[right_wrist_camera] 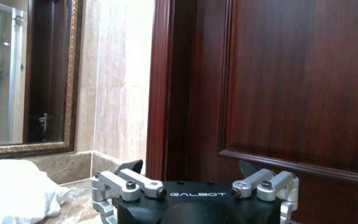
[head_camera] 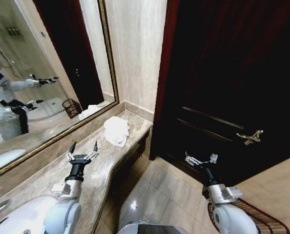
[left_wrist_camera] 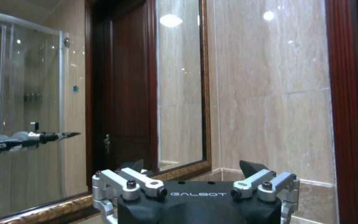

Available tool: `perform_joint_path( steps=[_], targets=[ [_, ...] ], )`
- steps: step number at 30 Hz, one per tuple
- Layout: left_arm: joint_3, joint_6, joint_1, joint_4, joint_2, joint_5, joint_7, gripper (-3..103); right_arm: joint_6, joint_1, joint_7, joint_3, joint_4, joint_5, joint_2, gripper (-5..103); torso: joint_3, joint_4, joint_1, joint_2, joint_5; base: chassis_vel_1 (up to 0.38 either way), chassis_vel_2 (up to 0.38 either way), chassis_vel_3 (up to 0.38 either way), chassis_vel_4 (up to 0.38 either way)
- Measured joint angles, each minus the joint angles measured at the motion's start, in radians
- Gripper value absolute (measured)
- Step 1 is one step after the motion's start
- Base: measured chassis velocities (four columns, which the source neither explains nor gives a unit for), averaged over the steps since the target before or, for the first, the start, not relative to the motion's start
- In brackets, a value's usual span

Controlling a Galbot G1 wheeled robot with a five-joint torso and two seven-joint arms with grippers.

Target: Discard the used towel into the hamper.

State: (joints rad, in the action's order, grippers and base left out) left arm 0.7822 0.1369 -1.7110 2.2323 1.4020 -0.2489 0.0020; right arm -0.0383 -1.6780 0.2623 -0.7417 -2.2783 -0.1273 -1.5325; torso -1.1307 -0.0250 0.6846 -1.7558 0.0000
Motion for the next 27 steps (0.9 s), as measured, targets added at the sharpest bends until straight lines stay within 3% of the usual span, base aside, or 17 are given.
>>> perform_joint_path(
  steps=[8, 20, 27],
  targets=[
    [-0.003, -0.015, 0.000, -0.004, 0.000, 0.007, -0.011, 100, -0.007, 0.000, 0.002, 0.000, 0.002, 0.000, -0.001, 100, 0.000, 0.0001, 0.000, 0.000, 0.0001, -0.059, 0.072, 0.051, -0.038],
    [-0.034, -0.169, 0.083, -0.032, -0.033, 0.001, -0.065, 100, -0.007, 0.004, -0.003, -0.002, 0.012, 0.000, -0.001, 100, 0.000, 0.0000, 0.000, 0.000, 0.0000, 0.005, -0.001, -0.002, 0.004],
    [-0.055, -0.224, 0.148, -0.066, -0.059, -0.001, -0.074, 100, -0.002, 0.005, -0.004, 0.001, 0.013, 0.000, -0.001, 100, 0.000, 0.0000, 0.000, 0.000, 0.0000, 0.000, 0.000, 0.000, 0.000]
  ],
)
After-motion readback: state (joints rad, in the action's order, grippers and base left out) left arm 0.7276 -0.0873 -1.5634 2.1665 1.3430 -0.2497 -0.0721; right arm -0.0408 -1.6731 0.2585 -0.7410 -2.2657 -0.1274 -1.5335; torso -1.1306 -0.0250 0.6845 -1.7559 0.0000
